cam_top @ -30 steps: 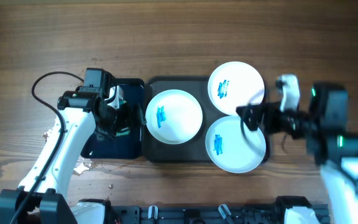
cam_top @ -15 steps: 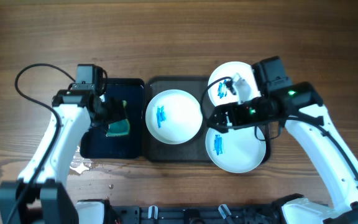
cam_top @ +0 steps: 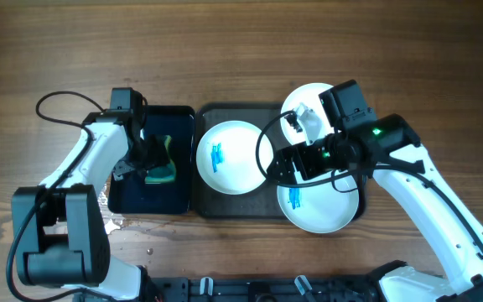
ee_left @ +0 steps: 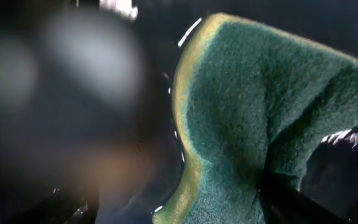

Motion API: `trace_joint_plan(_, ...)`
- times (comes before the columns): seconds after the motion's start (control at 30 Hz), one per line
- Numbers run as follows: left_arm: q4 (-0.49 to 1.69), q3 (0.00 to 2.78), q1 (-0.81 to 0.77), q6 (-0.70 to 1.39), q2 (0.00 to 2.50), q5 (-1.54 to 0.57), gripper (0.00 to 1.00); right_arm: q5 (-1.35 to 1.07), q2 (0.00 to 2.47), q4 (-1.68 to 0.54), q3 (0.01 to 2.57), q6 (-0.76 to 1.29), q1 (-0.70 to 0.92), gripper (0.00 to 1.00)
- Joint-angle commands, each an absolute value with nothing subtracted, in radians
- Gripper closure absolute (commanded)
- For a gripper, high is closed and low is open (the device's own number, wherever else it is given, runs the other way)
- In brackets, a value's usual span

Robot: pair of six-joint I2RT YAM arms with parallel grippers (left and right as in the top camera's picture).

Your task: Clean dirty plates on tray and stack at the side

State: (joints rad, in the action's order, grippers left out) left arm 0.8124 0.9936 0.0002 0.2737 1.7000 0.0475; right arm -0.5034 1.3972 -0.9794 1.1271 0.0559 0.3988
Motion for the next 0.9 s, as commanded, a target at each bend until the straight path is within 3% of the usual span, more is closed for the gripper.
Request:
trace_joint_plan(0.0, 0.820, 1.034, -0.005, 0.266, 1.701, 0.035, 0.20, -0.490, 1.401, -0.963, 1.117, 0.064, 0.403, 0.00)
trace_joint_plan(0.17, 0.888, 1.075, -0.005, 0.266, 1.652, 0.034, 0.16, -0.490, 1.401, -0.962, 1.117, 0.081, 0.403, 0.00)
trace_joint_plan(0.33, 0.908, 1.083, -0.005, 0.265, 1.608, 0.023, 0.22, -0.490, 1.401, -0.965, 1.117, 0.081, 0.403, 0.00)
trace_joint_plan(0.6, 0.875, 1.083, -0.004, 0.216, 1.653, -0.059, 0.23, -0.490, 1.401, -0.961, 1.117, 0.081, 0.403, 0.00)
trace_joint_plan(0.87, 0.870, 1.083, -0.005, 0.216, 1.704, -0.072, 0.39, -0.490, 1.402, -0.950, 1.117, 0.081, 0.403, 0.00)
